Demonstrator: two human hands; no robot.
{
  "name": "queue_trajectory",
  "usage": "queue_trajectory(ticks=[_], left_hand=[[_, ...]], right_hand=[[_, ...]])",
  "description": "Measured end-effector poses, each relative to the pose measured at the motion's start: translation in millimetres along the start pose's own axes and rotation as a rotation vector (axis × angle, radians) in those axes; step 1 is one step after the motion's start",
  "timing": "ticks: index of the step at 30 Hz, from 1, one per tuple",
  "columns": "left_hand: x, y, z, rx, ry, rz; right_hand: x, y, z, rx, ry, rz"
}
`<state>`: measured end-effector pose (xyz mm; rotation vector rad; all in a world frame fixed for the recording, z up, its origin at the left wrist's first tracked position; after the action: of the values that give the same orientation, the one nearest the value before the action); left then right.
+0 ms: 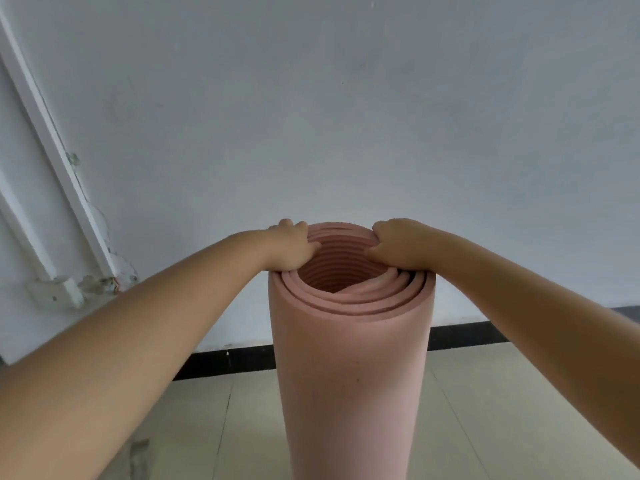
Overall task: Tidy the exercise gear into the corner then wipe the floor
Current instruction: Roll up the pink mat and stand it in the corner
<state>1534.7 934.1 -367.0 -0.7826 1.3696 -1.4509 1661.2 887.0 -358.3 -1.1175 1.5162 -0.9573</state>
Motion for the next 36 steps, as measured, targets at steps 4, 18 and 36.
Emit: queue_trajectory(ticks=[4,18,36], left_hand=[[3,0,11,-0.057,0.049,-0.077],[77,-14,63,-0.251,0.123,-0.273],[137,-86,270,-0.261,0.651,-0.392]], right_hand=[[2,-2,1,0.074,0.012,-0.030],[86,-25,11,0.102,0.066,-0.259],[228,-192,131,0.084,0.569,-0.324]])
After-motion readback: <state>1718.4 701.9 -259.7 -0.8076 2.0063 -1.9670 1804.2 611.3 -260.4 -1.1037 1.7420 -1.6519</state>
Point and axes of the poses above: each hand's wrist, its own x-axis away from the middle knuckle, its own y-axis out of the palm, z = x × y, the point moved 9 cm from there along -x, towards the middle knuckle, and after that the axes turned 15 degrees about z, right-handed, at the moved point
